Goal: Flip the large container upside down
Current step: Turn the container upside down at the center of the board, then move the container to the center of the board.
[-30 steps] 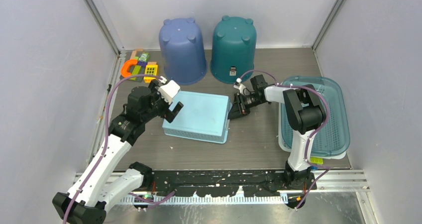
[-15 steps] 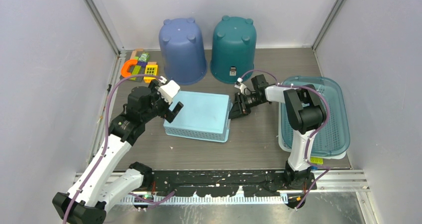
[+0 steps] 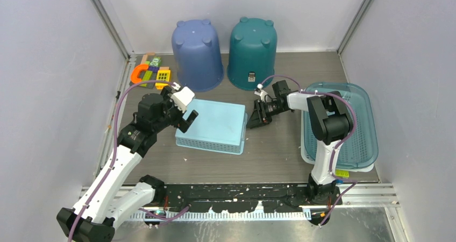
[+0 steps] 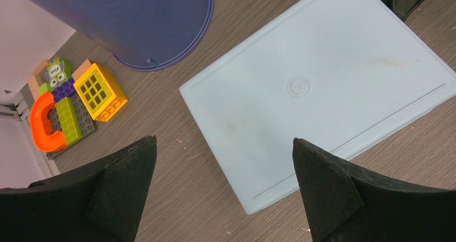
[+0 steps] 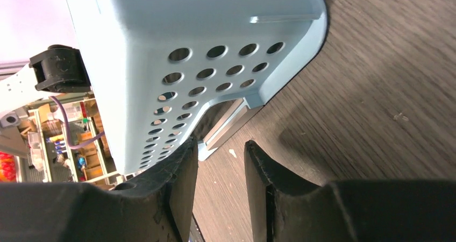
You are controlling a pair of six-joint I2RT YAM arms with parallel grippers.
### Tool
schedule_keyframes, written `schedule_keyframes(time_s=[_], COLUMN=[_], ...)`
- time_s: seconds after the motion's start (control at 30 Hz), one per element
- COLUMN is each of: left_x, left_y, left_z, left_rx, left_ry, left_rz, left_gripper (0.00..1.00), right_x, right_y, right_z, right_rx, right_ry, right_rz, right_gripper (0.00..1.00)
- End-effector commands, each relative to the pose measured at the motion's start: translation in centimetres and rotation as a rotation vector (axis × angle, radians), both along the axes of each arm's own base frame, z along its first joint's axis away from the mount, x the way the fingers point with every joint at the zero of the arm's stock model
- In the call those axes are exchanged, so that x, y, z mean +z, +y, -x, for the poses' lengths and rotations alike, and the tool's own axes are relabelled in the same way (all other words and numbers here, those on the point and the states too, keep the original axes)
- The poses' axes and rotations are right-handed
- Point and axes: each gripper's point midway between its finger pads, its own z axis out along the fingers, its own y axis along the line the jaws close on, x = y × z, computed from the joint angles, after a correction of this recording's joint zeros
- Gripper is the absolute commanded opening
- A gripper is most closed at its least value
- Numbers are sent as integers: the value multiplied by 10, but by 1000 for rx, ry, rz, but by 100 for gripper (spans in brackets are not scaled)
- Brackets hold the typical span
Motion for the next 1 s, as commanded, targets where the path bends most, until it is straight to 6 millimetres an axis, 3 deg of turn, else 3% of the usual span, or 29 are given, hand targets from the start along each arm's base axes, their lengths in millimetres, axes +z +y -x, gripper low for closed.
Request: schedule_keyframes(time_s=[0.0,0.23,0.57,0.73,0.97], left_x=[15,12,-4,-30,-66], left_y=[-2,-6,-11,0,22], left_z=[-3,0,18,26,17], left_rx=[-8,-33,-175,-200,-126], left_ry=[-37,-23,54,91,99], left_rz=[27,29,-75,-178,-310], left_gripper=[98,98,100,100,100], right_x=[18,31,73,100,138], right_y=[-2,-6,-16,-21,-14], right_z=[-11,-17,-23,-33,-46], right_rx=[2,4,28,14,17], right_ry=[-90,-161,-365,-497,-613], right_rz=[1,29,84,111,110], right_gripper=[43,43,45,46,55])
